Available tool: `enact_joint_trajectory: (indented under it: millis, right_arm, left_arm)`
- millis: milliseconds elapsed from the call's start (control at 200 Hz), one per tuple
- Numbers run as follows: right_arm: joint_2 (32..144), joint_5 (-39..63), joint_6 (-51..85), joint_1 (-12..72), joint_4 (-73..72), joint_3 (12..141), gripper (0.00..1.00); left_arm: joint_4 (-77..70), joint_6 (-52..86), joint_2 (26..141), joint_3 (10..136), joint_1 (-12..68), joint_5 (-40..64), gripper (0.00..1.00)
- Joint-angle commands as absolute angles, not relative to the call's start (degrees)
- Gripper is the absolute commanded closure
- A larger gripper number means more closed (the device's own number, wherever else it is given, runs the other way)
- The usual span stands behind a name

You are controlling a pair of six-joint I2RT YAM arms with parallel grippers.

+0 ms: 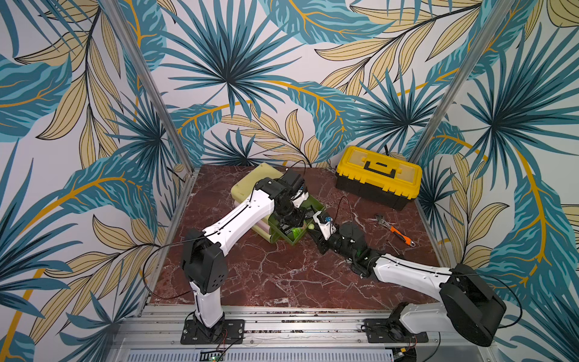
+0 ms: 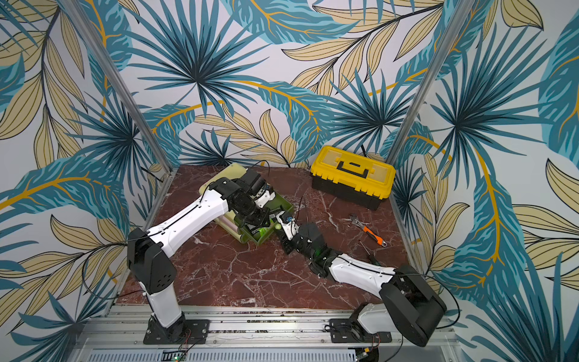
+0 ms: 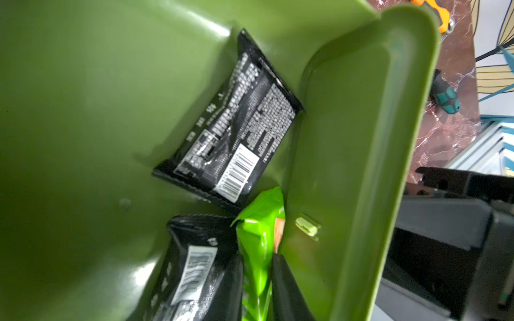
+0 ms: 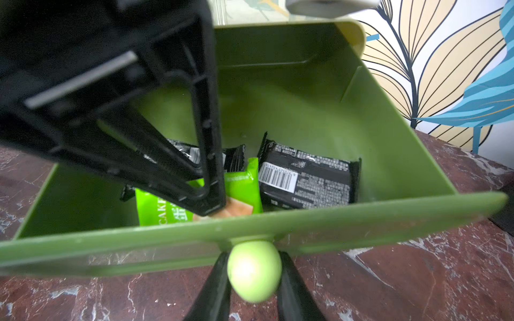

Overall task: Take the cookies out of the drawer
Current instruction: Pick up the cookie from the drawer, then place the cookie at the center of the board.

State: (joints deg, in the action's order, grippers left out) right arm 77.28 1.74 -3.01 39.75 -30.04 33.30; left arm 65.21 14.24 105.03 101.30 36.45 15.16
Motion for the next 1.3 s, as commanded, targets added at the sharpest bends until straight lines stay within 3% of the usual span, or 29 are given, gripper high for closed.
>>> enact_joint_trajectory:
  millis: [0,371,876,1092,1292]
  right_arm:
    - [77.7,2.99,-2.46,40.08,-32.63,34.58,0.71]
    - [77.68,2.72,-2.42,40.09,-32.35,34.44,0.68]
    - [75.22,1.57,-3.08,40.07,-30.37,33.29,0.36]
    - [70.0,-0.07,-3.42,40.07,-25.75,31.78,0.34]
    - [66.59,-1.14,-2.97,40.04,-23.06,30.37,0.34]
  left_arm:
    - [65.73,13.89,105.22,104.02,37.01,13.65,0.83]
    - [65.7,14.63,102.26,105.07,37.01,8.69,0.9]
    - [65.26,15.97,95.8,104.81,35.82,5.23,0.92]
    - [65.03,17.68,90.56,101.88,33.66,5.59,0.92]
    - [64.81,23.12,78.55,91.87,31.74,3.48,0.92]
